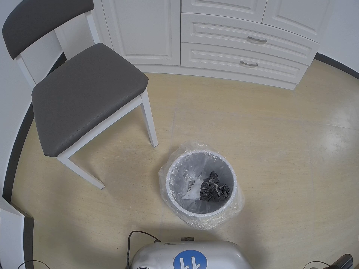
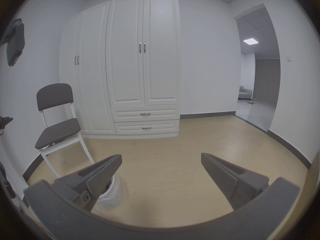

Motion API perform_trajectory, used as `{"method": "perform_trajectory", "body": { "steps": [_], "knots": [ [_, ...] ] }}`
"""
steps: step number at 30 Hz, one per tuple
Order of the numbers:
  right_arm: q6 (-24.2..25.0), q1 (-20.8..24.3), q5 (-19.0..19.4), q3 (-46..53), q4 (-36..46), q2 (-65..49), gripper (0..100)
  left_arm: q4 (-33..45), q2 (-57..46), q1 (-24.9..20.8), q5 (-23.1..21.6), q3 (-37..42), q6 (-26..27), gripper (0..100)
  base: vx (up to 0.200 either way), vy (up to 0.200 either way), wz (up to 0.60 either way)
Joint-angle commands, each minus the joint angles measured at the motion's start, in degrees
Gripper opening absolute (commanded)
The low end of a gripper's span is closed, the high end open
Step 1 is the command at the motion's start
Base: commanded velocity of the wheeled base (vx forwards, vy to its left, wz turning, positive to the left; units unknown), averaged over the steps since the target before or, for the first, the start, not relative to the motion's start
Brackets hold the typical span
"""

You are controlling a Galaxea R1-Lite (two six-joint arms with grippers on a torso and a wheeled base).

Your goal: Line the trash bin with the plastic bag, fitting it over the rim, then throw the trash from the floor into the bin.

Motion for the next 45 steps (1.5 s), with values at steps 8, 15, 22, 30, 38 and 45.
{"method": "perform_trajectory", "body": {
  "steps": [8,15,22,30,38,45],
  "knots": [
    [0.7,-0.4,3.8,9.4,-20.1,-2.3,100,14.9,-18.8,9.2,-1.9,0.9,-0.6,100,0.000,0.000,0.00],
    [0.7,-0.4,3.9,9.4,-16.9,-2.3,100,14.2,-22.4,10.6,-3.3,7.7,-0.3,100,0.000,0.000,0.00],
    [2.7,-0.4,4.1,9.4,-3.9,-2.3,100,20.1,-22.4,10.6,-1.7,8.5,-3.6,100,0.000,0.000,0.00],
    [2.9,-0.4,4.8,9.4,0.0,-2.3,100,26.1,-22.4,10.6,-1.6,8.5,-4.0,100,0.000,0.000,0.00],
    [0.4,-0.4,8.3,9.4,0.0,-2.3,100,26.1,-22.4,10.8,0.0,8.5,-4.3,100,0.000,0.000,0.00],
    [-3.5,-0.4,13.8,9.4,1.4,-2.3,100,24.7,-22.4,10.9,7.4,8.5,-4.4,100,0.000,0.000,0.00]
  ]
}}
